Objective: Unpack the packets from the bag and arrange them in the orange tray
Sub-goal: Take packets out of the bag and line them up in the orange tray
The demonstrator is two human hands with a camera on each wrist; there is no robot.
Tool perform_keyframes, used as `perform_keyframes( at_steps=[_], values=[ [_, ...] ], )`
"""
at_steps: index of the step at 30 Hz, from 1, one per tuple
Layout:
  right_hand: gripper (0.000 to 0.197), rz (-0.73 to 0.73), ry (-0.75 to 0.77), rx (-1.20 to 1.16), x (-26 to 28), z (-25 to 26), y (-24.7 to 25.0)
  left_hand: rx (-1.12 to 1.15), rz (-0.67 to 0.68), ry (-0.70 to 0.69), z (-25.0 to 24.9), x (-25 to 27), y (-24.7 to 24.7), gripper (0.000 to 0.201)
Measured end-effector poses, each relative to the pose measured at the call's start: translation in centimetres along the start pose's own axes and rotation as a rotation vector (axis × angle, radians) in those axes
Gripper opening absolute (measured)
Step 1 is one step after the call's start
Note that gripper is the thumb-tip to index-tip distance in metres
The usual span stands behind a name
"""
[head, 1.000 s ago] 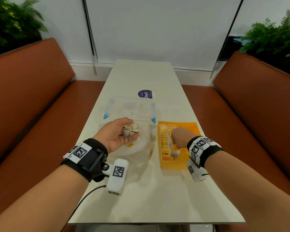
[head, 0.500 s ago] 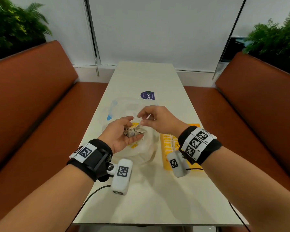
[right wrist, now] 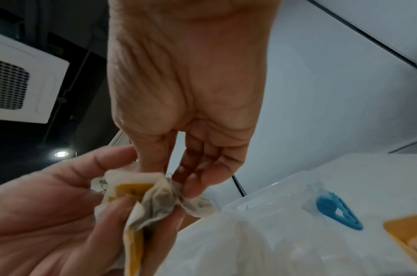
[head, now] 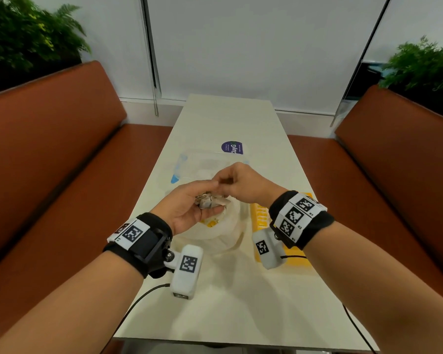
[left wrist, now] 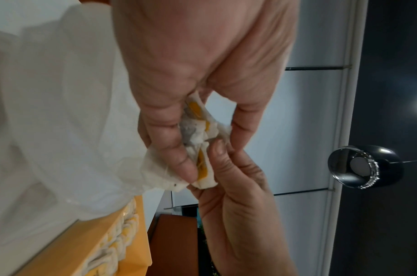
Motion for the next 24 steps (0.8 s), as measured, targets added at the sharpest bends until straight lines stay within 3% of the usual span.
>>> perform_keyframes(
  at_steps=[4, 6, 12, 16, 20, 24],
  values=[
    [0.015, -0.057, 0.01, -0.176, 0.4, 0.6, 0.2, -0.029, 0.006, -0.011, -0.2, 0.1, 0.0, 0.018],
    [0.014, -0.065, 0.003, -0.238, 0.6, 0.7, 0.4, -0.03, -0.039, -0.01, -0.1, 0.0, 0.3, 0.025],
    [0.012, 0.023, 0.055, -0.093, 0.0, 0.4, -0.7, -0.058, -0.097, -0.011, 0.3, -0.1, 0.8, 0.021],
    [0.011, -0.022, 0.026, -0.058, -0.2, 0.9, -0.8, -0.044, -0.128, -0.012, 0.4, -0.2, 1.1, 0.024],
    [0.018, -0.056, 0.001, -0.187, 0.0, 1.8, -0.5, -0.047, -0.13, -0.01, 0.6, -0.2, 0.9, 0.029],
    [0.019, -0.064, 0.019, -0.358, 0.2, 2.6, 0.4, -0.052, -0.174, 0.0, 0.5, -0.1, 1.0, 0.023]
  ],
)
Point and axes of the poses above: each hand's wrist, its own x-axis away from the middle knuckle, its own y-axis out of the back of the hand, z = x × y, the point moved 5 cm from there along -x, towards the middle knuckle, and after that the axes turned 5 degrees about -y, right-handed, at the moved point
